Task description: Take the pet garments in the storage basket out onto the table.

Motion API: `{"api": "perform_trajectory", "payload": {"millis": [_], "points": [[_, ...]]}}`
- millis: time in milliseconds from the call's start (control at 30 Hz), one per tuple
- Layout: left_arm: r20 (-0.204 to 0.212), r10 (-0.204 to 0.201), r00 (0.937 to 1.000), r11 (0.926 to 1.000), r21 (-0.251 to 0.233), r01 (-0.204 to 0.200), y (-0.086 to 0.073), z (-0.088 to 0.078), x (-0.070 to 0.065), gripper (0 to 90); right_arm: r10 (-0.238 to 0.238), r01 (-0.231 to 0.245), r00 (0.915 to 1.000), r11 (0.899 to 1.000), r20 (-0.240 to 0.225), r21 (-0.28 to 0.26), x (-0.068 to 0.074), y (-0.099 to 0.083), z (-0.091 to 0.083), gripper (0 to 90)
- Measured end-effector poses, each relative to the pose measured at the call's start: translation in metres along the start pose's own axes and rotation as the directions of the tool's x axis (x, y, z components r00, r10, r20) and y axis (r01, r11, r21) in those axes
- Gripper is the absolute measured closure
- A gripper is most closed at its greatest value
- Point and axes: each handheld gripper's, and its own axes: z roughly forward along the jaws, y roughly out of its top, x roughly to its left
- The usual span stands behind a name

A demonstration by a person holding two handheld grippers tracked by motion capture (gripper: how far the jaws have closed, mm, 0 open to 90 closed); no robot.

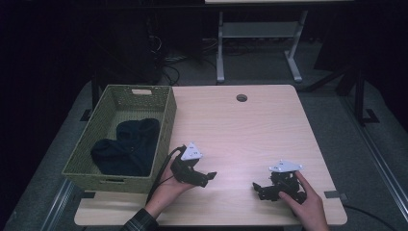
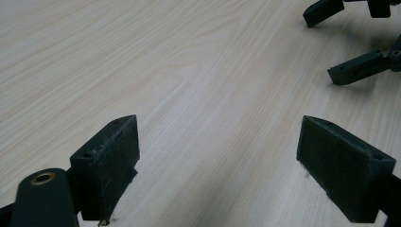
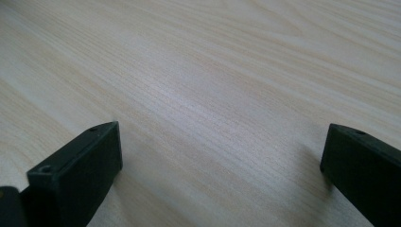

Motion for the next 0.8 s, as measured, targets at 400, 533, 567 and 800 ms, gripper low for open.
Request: {"api": "perform_trajectory", "payload": {"millis": [400,533,567,800], "points": [[0.012,-0.01,0.9999,0.9998,-0.018,0.01,0.008,-0.008,0.005,13.6,0.001,-0.001,1.0,1.0,0.0,0.0,0.0,0.0,0.0,0.0],[0.018,-0.014,0.9997,0.9996,-0.024,0.015,0.012,-0.01,0.006,13.6,0.002,-0.002,1.0,1.0,0.0,0.001,0.0,0.0,0.0,0.0],[0.019,-0.01,0.9998,0.9997,-0.023,0.01,0.013,-0.01,0.006,13.6,0.002,-0.002,1.0,1.0,0.0,0.0,0.0,0.0,0.0,0.0],[0.024,-0.011,0.9997,0.9994,-0.031,0.012,0.021,-0.012,0.007,13.8,0.001,-0.001,1.0,1.0,-0.001,-0.001,0.0,0.0,0.0,0.0]]}}
